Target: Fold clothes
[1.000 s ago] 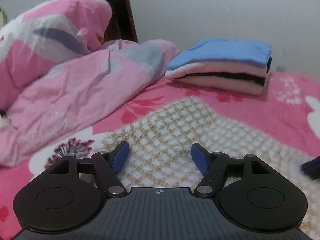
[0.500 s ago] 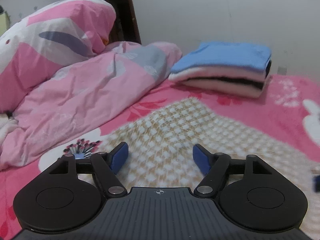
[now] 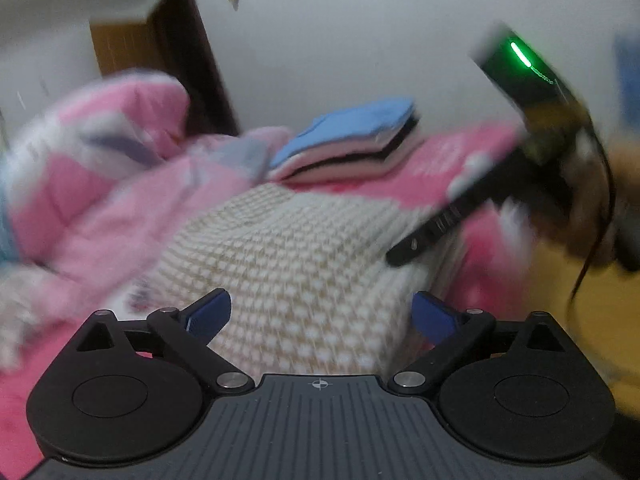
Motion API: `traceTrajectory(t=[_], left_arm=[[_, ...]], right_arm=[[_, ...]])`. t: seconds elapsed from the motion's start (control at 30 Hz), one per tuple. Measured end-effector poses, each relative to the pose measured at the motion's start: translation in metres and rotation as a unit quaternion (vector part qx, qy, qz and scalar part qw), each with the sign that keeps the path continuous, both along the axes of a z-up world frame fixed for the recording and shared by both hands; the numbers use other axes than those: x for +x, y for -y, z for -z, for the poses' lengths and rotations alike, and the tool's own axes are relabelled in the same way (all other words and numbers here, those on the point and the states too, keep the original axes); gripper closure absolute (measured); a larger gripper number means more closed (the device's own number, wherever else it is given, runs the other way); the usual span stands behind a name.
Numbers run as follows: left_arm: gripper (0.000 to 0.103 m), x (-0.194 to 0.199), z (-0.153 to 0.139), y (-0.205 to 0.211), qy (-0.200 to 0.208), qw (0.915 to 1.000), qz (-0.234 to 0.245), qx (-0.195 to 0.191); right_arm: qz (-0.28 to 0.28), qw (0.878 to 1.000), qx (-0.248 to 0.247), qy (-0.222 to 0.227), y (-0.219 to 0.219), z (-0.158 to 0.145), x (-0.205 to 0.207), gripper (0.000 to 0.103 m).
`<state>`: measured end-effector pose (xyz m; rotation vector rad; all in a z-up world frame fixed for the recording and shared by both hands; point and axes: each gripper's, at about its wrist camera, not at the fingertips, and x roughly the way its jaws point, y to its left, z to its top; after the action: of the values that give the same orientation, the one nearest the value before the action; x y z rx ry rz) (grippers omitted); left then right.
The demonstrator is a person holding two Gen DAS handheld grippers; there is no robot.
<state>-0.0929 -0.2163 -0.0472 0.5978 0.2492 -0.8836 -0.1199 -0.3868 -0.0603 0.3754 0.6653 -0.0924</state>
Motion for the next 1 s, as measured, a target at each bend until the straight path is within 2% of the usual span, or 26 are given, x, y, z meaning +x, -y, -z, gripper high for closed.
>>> traceTrajectory(t=[0.07,0.17,0.27,0.37,0.53,0.67,0.83,0.93,1.0], left_arm=[[0.007,-0.013,0.017,0.019,0.049,0.9973,-0.031,0.046],[0.007,-0.018,0.028,0.039,0.103,0.9887,-0.054,0.094],[0.007,-0.008,0.034,0.053,0.106,0.9836,-0.062,0.132],[0.007,-0.002,0.038,0.058,0.116,0.9805,-0.053,0.15],[0.007,0.002,0.037,0.05,0.126,0.9806,-0.07,0.133],[0.007,-0.001,0.039,0.03,0.123,0.9776,-0.097,0.14],[0.007,0.018,0.029,0.003,0.049,0.984,-0.137,0.102],[0.008,0.019,0.03,0.0,0.035,0.9857,-0.135,0.095],[0.013,0.02,0.025,-0.006,0.011,0.99,-0.115,0.081]], right_arm=[[0.012,1.0,0.013,0.002,0.002,0.003,-0.001,0.098],[0.02,1.0,0.015,0.004,0.001,0.005,-0.004,0.098],[0.024,1.0,0.017,0.007,0.001,0.007,-0.007,0.098],[0.027,0.999,0.018,0.01,-0.001,0.008,-0.007,0.098],[0.029,0.999,0.015,0.01,-0.002,0.009,-0.007,0.098],[0.025,1.0,0.004,0.005,-0.005,0.009,-0.006,0.098],[0.013,1.0,-0.016,-0.005,-0.011,0.011,-0.003,0.1],[0.011,0.999,-0.028,-0.011,-0.013,0.012,-0.002,0.102],[0.009,0.999,-0.029,-0.014,-0.014,0.007,-0.003,0.101]])
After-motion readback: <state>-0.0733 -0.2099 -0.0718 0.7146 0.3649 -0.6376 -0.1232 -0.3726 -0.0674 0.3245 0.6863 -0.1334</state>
